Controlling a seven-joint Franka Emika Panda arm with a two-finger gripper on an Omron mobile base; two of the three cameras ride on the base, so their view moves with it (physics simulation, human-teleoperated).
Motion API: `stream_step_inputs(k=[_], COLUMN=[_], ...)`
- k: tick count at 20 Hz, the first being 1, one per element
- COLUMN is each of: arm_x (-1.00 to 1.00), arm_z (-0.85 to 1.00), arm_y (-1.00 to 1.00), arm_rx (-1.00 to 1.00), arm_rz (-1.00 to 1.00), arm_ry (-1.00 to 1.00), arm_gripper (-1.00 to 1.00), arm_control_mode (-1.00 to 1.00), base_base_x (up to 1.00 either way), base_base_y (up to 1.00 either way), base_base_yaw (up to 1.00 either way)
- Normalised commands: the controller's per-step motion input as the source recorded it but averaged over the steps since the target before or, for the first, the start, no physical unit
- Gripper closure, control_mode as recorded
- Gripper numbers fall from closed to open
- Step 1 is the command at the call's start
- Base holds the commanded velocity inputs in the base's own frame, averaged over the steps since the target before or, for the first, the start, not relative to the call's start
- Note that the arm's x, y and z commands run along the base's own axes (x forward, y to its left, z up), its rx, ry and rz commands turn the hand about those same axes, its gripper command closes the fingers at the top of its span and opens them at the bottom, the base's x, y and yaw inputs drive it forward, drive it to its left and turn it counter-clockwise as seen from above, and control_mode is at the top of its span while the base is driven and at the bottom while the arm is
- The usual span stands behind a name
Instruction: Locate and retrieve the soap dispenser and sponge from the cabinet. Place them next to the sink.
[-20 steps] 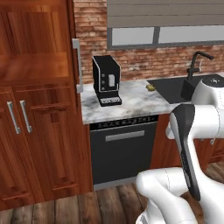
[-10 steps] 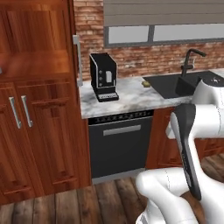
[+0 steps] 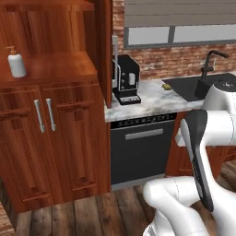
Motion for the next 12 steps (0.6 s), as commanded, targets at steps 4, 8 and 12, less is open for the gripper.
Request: stream_step_inputs(k=[4, 8, 12], arm_x=[0.0, 0.0, 0.0], arm_z=[0.0, 0.0, 0.0], arm_y=[0.0, 0.0, 0.0], arm_rx=[0.0, 0.0, 0.0], arm_rz=[0.0, 0.0, 0.0], arm_ry=[0.0, 0.0, 0.0], arm_gripper=[-1.0, -1.0, -1.0], arm_control_mode=[1.0, 1.0, 1.0], base_base_x=[-0.3, -0.21, -0.07], base_base_y=[0.7, 0.62, 0.59], base_base_yaw=[0.0, 0.0, 0.0])
